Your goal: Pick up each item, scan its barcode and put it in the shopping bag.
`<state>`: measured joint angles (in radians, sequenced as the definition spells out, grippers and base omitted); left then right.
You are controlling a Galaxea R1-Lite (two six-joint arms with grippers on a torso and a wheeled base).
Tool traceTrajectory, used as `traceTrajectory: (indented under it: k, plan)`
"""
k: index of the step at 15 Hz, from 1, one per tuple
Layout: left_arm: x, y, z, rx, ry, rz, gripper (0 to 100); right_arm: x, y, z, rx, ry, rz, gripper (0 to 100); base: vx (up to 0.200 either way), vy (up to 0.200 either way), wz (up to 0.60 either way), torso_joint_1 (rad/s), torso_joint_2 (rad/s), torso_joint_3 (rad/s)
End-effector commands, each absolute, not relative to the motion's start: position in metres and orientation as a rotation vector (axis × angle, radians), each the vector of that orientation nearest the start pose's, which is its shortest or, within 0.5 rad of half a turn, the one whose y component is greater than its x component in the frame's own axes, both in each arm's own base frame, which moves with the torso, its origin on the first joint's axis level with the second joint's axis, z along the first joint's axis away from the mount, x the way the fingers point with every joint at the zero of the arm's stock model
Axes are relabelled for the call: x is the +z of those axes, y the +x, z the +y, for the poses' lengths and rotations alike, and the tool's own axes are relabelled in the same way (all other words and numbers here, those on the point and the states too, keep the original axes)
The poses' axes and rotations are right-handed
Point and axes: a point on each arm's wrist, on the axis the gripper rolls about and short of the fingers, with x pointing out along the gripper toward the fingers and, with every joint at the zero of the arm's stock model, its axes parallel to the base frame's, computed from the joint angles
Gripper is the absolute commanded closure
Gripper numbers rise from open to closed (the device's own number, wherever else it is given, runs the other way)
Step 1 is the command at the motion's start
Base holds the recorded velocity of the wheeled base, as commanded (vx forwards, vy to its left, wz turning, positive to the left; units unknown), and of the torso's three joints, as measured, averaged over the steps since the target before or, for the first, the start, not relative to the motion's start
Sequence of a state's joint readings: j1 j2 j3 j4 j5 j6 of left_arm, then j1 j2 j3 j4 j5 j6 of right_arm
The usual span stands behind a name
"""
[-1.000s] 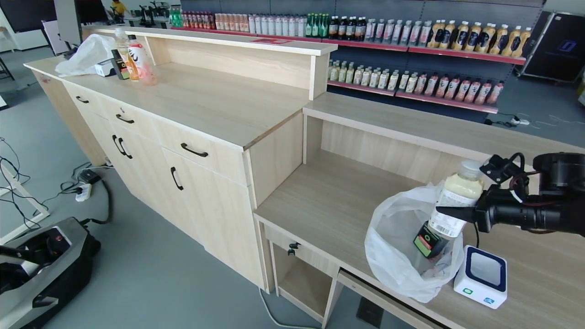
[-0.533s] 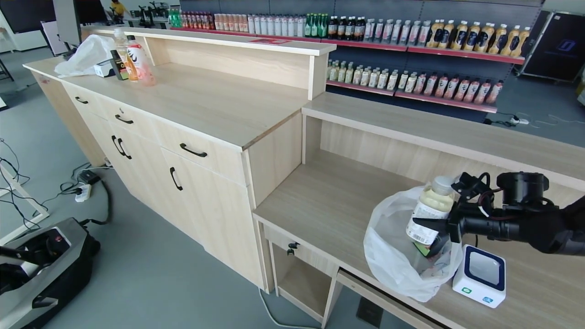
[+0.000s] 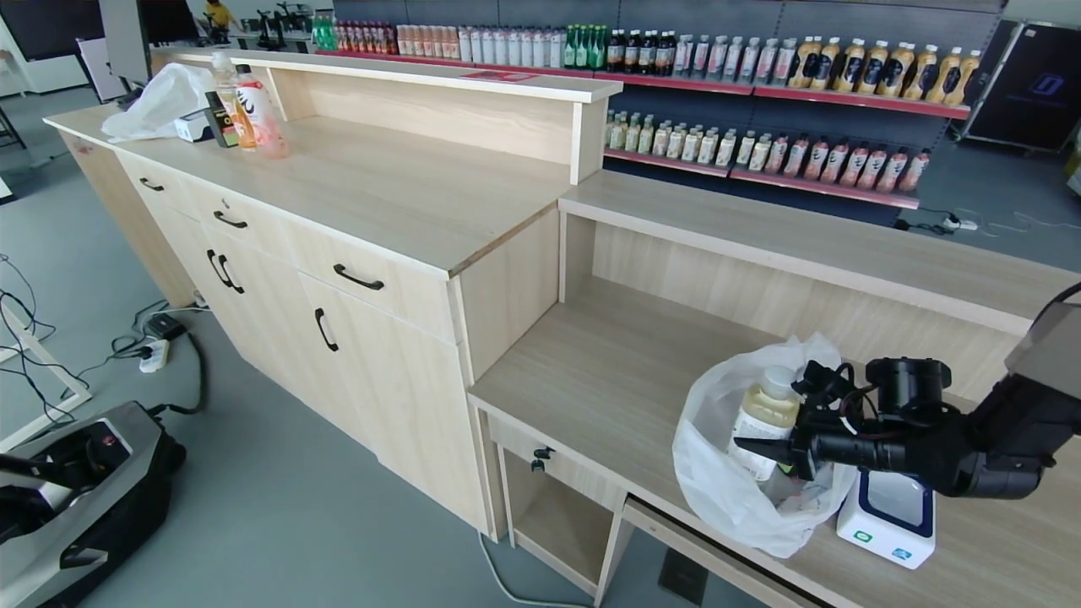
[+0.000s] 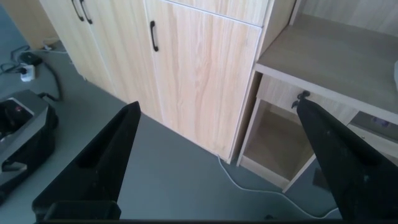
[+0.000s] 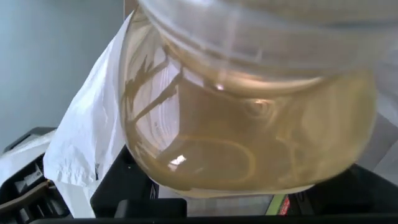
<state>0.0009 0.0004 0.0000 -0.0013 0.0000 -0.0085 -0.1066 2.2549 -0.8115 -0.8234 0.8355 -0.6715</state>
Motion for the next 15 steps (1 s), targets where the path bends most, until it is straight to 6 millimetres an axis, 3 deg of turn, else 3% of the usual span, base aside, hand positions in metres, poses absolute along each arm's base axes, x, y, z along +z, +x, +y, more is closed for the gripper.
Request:
traceTrajectory:
  k: [1,9,15]
  plan:
    - [0.076,-0.023,0.0,0.002,-0.009,-0.002,0,-0.005,0.364,-0.025,0.856,-0.315,0.343,100,0.0,0.0,0.0,0.0,0.0,0.0]
    - [0.076,-0.023,0.0,0.002,-0.009,-0.002,0,-0.028,0.365,-0.029,0.858,-0.324,0.361,100,0.0,0.0,0.0,0.0,0.0,0.0]
    - [0.076,-0.023,0.0,0.002,-0.009,-0.002,0,-0.028,0.363,-0.03,0.859,-0.328,0.362,100,0.0,0.0,0.0,0.0,0.0,0.0]
